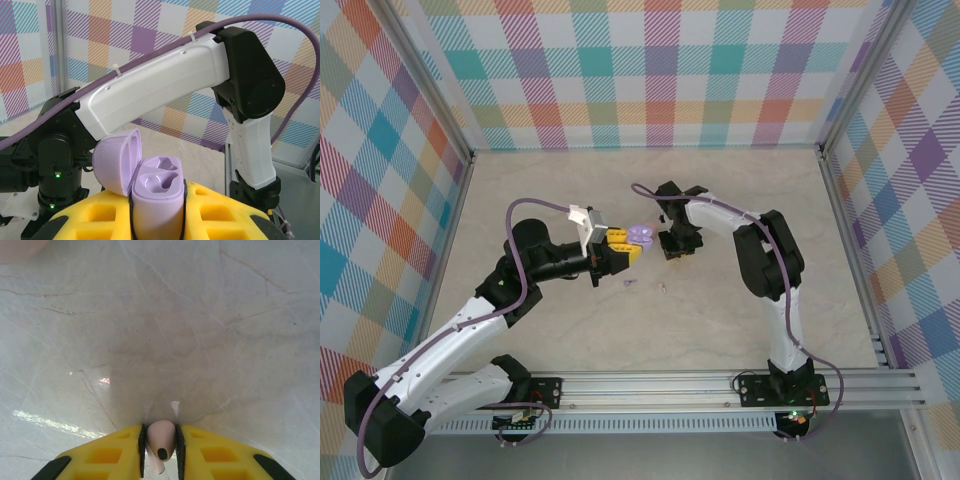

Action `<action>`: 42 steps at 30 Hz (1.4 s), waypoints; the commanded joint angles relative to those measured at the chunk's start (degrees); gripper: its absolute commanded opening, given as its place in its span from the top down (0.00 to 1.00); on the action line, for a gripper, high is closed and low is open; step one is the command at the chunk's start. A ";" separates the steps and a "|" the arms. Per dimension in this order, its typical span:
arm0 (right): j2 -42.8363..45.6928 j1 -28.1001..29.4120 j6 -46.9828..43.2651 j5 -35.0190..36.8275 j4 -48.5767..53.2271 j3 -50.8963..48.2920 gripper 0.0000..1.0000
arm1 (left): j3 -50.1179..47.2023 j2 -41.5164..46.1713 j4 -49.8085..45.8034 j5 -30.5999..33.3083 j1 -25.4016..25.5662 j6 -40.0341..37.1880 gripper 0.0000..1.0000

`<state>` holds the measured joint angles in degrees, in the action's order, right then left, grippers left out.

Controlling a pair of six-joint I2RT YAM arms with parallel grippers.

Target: Insert wireless bluetooth earbuds into charging case

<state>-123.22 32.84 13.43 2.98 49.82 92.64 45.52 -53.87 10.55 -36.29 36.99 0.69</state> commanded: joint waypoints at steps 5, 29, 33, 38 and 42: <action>-2.23 0.38 1.73 -0.35 -3.12 -0.97 0.82 | -0.35 0.05 -0.22 0.43 0.71 0.76 0.87; -4.58 -0.32 -4.92 0.86 2.77 4.12 0.67 | -0.76 0.54 -0.53 1.14 0.80 0.76 0.87; -4.92 -0.23 -5.60 2.11 3.09 4.52 0.65 | -0.78 0.56 -0.53 1.14 0.75 0.72 0.87; -5.59 0.25 -6.73 2.68 3.22 5.59 0.61 | -0.78 0.59 -0.35 1.13 0.79 0.85 0.87; -6.50 0.64 -7.71 3.28 3.94 6.82 0.61 | -0.78 0.60 -0.35 1.13 0.75 0.85 0.87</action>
<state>-126.58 33.41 7.75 3.90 54.70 98.26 45.45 -53.89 10.17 -35.24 37.01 0.69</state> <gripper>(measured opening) 0.390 0.221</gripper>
